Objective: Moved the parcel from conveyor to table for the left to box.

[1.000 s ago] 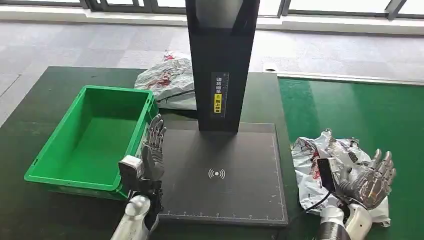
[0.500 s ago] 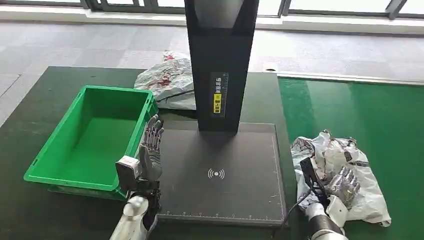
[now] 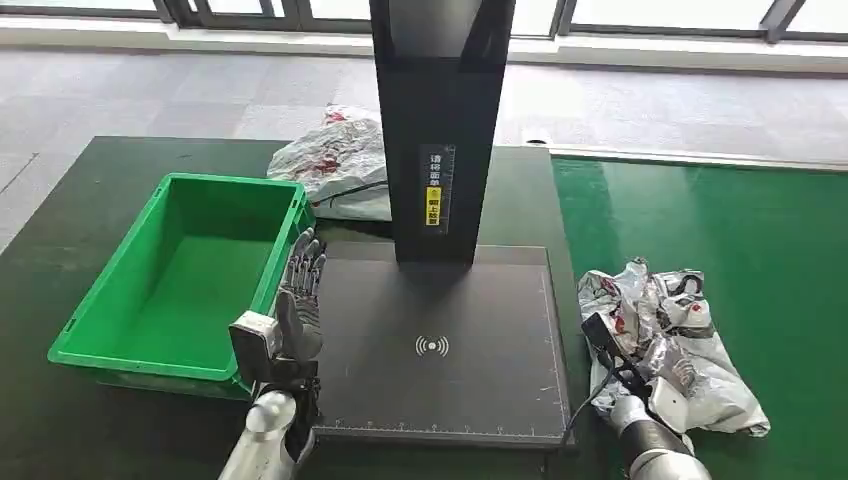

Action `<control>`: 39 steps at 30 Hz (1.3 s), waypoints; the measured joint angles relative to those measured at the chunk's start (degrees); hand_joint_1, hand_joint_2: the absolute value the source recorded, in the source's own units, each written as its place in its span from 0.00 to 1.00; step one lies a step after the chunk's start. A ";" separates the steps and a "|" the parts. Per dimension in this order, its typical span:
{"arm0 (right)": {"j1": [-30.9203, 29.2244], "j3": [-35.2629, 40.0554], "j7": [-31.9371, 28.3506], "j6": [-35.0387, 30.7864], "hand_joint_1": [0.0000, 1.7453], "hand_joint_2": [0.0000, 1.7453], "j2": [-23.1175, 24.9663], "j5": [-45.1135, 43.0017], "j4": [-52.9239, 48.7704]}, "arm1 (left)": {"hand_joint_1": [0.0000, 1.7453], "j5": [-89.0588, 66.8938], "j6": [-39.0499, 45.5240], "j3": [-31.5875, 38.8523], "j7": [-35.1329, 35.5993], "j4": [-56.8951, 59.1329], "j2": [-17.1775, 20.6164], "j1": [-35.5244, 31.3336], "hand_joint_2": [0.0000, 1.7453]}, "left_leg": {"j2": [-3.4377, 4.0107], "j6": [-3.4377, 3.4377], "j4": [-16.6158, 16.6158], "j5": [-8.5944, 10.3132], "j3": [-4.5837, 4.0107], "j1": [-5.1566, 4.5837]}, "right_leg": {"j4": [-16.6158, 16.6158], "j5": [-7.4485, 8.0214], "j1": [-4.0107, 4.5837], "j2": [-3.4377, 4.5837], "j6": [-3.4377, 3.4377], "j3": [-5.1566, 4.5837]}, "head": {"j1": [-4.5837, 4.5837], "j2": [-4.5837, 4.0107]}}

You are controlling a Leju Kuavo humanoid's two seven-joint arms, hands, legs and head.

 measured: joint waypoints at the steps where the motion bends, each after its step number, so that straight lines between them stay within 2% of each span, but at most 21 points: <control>1: -0.03 0.13 -0.02 -0.02 1.00 1.00 -0.02 -0.07 0.15 | 0.00 0.00 0.00 0.00 0.00 -0.04 0.00 0.01 0.00 | 0.00 0.00 0.00 0.00 0.05 0.00 | 0.00 0.00 0.00 0.00 0.00 0.04 | 0.00 0.00; 8: -0.14 1.18 -1.25 -1.95 1.00 1.00 -0.24 -0.70 0.37 | 0.00 0.02 0.11 0.00 0.00 -0.18 0.00 0.13 0.00 | -0.01 -0.01 0.00 0.00 0.13 0.01 | 0.01 -0.01 0.01 -0.01 -0.01 0.13 | 0.00 0.00; 11: 0.07 1.25 -3.23 -5.93 1.00 1.00 -0.24 -2.58 0.35 | 0.00 0.04 0.22 0.00 0.00 -0.26 0.00 0.20 0.00 | -0.02 -0.01 0.00 -0.01 0.11 0.01 | 0.01 -0.02 0.01 -0.02 -0.01 0.12 | 0.00 0.00; 13: 0.21 1.25 -6.19 -9.47 1.00 1.00 -0.15 -5.06 0.26 | 0.00 0.04 0.50 0.00 0.00 -0.26 0.00 0.27 0.00 | -0.03 -0.01 0.00 -0.01 0.06 0.01 | 0.02 -0.02 0.00 -0.02 -0.02 0.08 | 0.00 0.00; 16: 0.95 1.22 -15.48 -16.91 1.00 1.00 0.52 -11.60 -1.38 | 0.00 0.04 0.79 0.00 0.00 -0.48 0.00 0.45 0.00 | -0.04 -0.01 0.00 -0.01 -0.07 0.00 | 0.02 -0.02 0.00 -0.03 -0.02 -0.04 | 0.00 0.00; 17: 0.99 1.22 -16.64 -17.64 1.00 1.00 0.79 -12.13 -1.68 | 0.00 0.04 0.81 0.02 0.00 -0.50 0.00 0.45 0.00 | -0.02 -0.01 0.00 -0.01 -0.07 0.01 | 0.02 -0.02 0.01 -0.02 -0.02 -0.06 | 0.00 0.00; 37: 1.47 1.22 -17.51 -18.21 1.00 1.00 1.73 -12.94 -3.54 | 0.00 0.13 0.98 0.02 0.00 -0.77 0.00 0.49 0.00 | -0.08 -0.01 0.00 -0.01 -0.19 0.00 | 0.02 -0.03 0.00 -0.02 -0.02 -0.17 | 0.00 0.00; 39: 1.72 1.20 -20.66 -18.21 1.00 1.00 1.92 -15.75 -4.11 | 0.00 0.20 1.09 0.02 0.00 -0.77 0.00 0.50 0.00 | -0.10 -0.01 0.00 -0.01 -0.22 0.00 | 0.03 -0.03 0.00 -0.03 -0.02 -0.17 | 0.00 0.00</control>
